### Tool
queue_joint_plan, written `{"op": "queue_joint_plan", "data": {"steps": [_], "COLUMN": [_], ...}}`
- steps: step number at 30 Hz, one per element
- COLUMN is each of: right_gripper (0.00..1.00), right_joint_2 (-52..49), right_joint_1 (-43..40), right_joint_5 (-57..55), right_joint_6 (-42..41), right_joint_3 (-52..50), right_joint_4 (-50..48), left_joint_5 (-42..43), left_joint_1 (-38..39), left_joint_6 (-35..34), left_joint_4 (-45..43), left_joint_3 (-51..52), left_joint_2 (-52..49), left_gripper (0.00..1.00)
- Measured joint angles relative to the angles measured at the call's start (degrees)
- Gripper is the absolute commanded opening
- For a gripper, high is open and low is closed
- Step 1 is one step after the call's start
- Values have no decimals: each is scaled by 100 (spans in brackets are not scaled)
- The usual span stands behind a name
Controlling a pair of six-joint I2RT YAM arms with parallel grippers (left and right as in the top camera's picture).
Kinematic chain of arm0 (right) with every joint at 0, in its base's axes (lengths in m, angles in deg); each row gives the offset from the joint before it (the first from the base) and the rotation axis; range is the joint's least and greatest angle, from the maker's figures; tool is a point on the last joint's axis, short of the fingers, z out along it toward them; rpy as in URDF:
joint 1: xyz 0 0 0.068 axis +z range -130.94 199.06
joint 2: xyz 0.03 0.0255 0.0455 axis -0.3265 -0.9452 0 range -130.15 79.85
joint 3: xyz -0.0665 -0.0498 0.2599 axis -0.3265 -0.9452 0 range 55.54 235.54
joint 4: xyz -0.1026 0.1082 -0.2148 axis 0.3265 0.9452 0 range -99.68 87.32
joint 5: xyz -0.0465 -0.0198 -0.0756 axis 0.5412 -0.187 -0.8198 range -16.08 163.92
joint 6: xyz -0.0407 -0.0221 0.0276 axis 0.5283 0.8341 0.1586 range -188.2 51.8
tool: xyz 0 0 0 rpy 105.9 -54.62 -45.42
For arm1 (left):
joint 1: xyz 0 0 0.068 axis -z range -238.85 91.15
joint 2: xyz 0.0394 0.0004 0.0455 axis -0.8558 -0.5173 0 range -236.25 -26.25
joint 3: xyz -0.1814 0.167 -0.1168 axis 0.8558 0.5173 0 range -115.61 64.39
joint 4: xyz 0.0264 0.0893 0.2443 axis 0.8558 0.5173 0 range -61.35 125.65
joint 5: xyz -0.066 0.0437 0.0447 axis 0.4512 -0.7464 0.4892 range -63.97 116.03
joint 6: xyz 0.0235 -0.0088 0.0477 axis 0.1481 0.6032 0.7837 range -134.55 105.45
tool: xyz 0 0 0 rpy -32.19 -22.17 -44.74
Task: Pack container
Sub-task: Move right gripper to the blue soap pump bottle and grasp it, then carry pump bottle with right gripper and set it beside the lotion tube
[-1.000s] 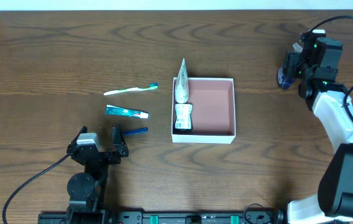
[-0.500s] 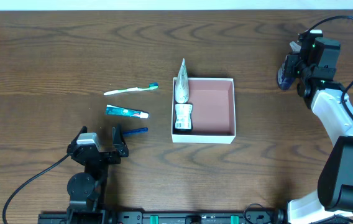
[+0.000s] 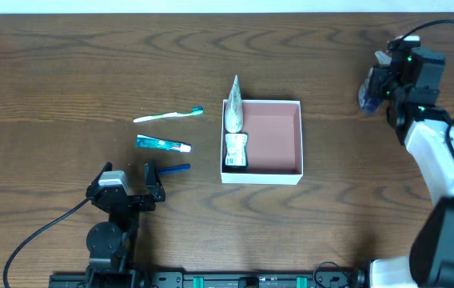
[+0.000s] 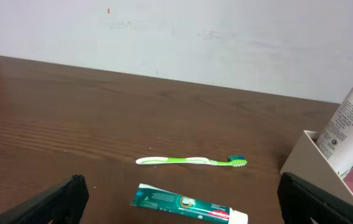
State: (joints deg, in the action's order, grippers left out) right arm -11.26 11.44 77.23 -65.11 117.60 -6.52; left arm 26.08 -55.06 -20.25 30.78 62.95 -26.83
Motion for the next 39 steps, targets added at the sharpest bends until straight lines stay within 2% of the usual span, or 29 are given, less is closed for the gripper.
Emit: {"op": "queue_joint_plan", "data": {"steps": [6,9,15,21,28,39], "right_gripper": [14,22,22,24,23,22], "right_joint_2": [914,1200,1384,1384,1384,1320], "right_joint_1": [0,-4,31,459,1517,2905], "right_joint_5": [518,920,1888,2271,1932,402], "right_joint_6": [-262,-675,-1805,-2426,-2712,-2811], "right_joint_3": [2,2,2,2,2,2], "right_joint_4": [170,396,564,645,841,1088], "left_joint_5": [-2,0,0,-2,0,0], "left_joint_1": [0,0,0,0,0,0], "left_joint_6": [0,0,0,0,0,0], "left_joint_4": [0,0,0,0,0,0], "left_joint_3": [0,0,0,0,0,-2], "left_joint_2": [0,0,0,0,0,0], "left_gripper": [98,98,98,98,98,98]}}
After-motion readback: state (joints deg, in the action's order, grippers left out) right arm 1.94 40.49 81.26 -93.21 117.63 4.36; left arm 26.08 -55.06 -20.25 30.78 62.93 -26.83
